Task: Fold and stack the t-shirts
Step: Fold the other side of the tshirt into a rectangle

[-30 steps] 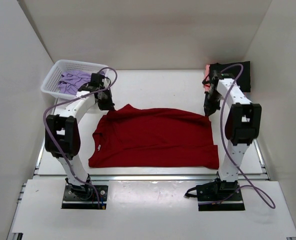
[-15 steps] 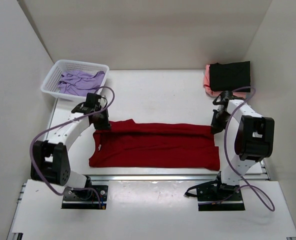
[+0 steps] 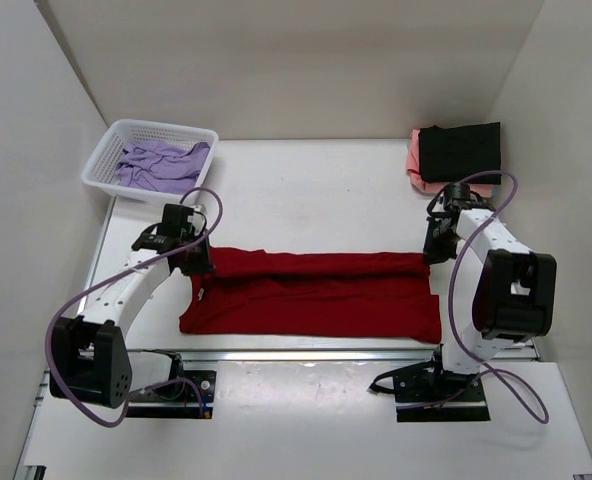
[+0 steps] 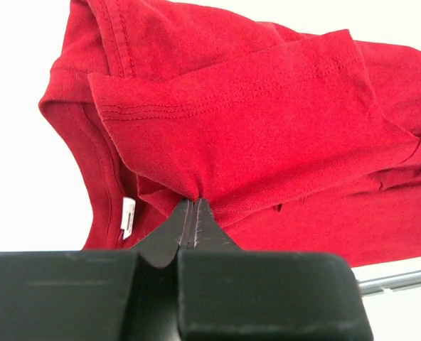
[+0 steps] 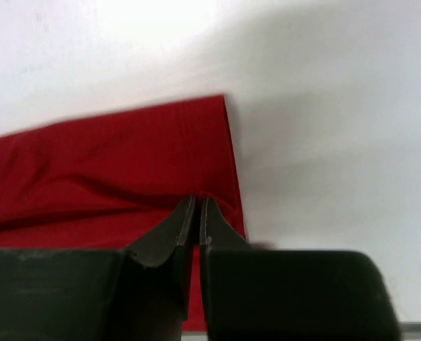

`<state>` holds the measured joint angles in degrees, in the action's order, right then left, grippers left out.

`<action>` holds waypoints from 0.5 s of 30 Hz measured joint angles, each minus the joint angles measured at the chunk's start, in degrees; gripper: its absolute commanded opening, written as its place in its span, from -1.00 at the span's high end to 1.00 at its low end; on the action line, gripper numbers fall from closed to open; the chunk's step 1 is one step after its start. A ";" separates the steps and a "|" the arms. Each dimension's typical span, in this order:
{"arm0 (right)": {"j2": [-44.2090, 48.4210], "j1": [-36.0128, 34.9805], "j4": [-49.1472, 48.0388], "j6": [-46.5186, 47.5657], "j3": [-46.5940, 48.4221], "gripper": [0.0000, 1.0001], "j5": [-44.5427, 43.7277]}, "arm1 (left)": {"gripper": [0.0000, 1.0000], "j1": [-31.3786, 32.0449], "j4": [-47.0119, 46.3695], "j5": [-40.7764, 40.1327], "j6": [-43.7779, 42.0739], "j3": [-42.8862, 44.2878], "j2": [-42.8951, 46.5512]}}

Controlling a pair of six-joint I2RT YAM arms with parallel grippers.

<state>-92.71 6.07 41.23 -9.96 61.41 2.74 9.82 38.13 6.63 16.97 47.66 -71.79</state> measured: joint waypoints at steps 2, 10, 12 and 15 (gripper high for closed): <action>2.75 -0.35 -0.17 0.13 -2.49 1.00 -0.02 | 1.00 0.00 0.04 0.00 -0.13 -0.79 1.07; 7.80 -0.20 0.11 0.09 -9.81 1.00 0.07 | 0.79 0.09 -0.52 -0.02 -0.26 -3.28 2.32; 7.85 0.13 0.24 -0.15 -10.23 0.91 -0.09 | 0.49 0.09 -0.37 -0.24 -0.20 -4.11 2.43; 8.09 0.70 1.27 -1.18 -10.45 0.70 -1.40 | 0.39 -0.46 0.59 -1.68 0.72 -4.96 3.26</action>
<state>-84.62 6.76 42.50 -11.14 50.96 1.34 9.37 38.72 4.95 17.69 42.70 -68.53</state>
